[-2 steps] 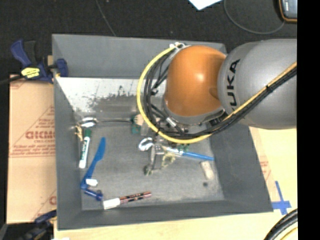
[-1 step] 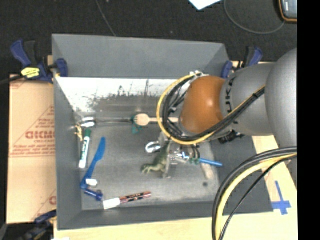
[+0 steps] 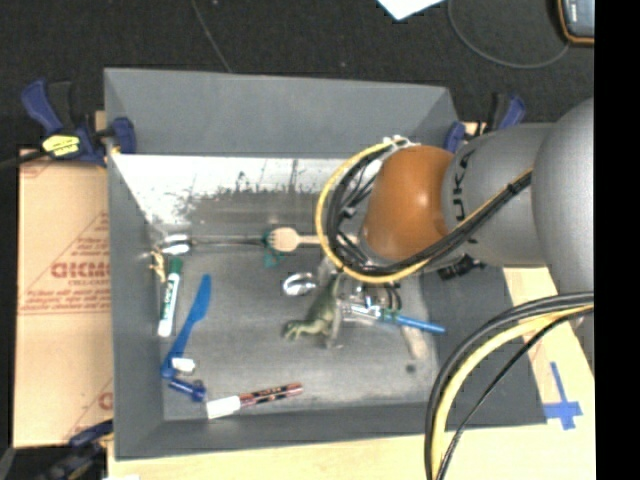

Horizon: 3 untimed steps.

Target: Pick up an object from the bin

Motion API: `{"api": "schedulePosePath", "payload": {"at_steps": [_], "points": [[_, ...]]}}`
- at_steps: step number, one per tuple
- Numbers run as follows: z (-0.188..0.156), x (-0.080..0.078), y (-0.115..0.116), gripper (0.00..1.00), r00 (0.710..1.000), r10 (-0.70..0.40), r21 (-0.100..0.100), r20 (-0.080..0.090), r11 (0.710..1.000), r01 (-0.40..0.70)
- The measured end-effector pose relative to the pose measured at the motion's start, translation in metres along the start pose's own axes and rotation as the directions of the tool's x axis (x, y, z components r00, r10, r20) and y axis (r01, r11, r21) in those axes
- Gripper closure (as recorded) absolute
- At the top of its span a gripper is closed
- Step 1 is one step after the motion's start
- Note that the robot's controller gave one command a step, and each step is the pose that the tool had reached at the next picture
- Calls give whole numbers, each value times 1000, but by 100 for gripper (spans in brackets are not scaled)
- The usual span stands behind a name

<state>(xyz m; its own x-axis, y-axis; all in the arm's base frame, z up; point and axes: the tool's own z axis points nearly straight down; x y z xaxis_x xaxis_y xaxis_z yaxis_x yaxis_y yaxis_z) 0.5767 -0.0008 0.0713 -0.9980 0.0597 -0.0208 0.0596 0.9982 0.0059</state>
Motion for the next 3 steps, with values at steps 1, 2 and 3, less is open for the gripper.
{"api": "schedulePosePath", "payload": {"at_steps": [1, 2, 3], "points": [[-2, 7, 4, 0, 1000, 3, 0, -10, 1000, -3], [-2, 1, 1, 0, 1000, 3, -1, 1, 1000, -3], [-2, 5, 4, 100, 1000, 4, -3, -7, 1000, -4]]}}
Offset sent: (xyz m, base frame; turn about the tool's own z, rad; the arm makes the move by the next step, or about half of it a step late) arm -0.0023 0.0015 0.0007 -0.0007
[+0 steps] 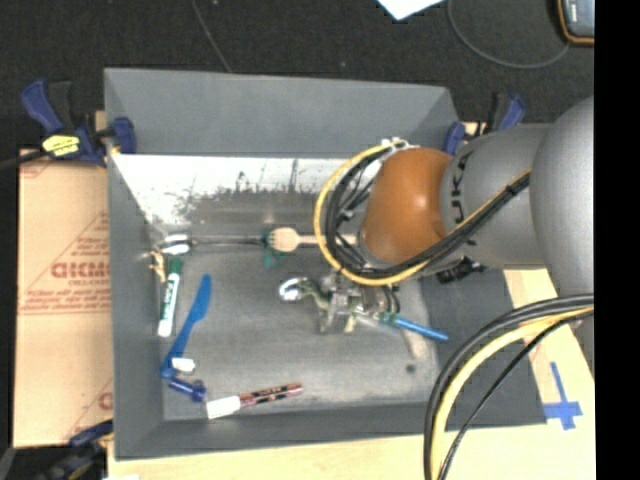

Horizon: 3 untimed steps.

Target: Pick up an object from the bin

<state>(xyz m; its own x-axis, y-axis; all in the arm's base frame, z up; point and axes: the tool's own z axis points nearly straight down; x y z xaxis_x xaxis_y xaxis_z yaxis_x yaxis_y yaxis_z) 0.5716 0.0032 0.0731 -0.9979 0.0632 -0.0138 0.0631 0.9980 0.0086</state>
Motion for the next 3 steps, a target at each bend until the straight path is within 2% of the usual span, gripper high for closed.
{"api": "schedulePosePath", "payload": {"at_steps": [1, 2, 3], "points": [[0, 0, 0, 100, 1000, 1, 0, 0, 1000, -1], [-20, 1, 0, 100, 1000, 2, 0, -4, 1000, -2], [-62, 1, 0, 100, 1000, 2, 0, -8, 1000, -2]]}}
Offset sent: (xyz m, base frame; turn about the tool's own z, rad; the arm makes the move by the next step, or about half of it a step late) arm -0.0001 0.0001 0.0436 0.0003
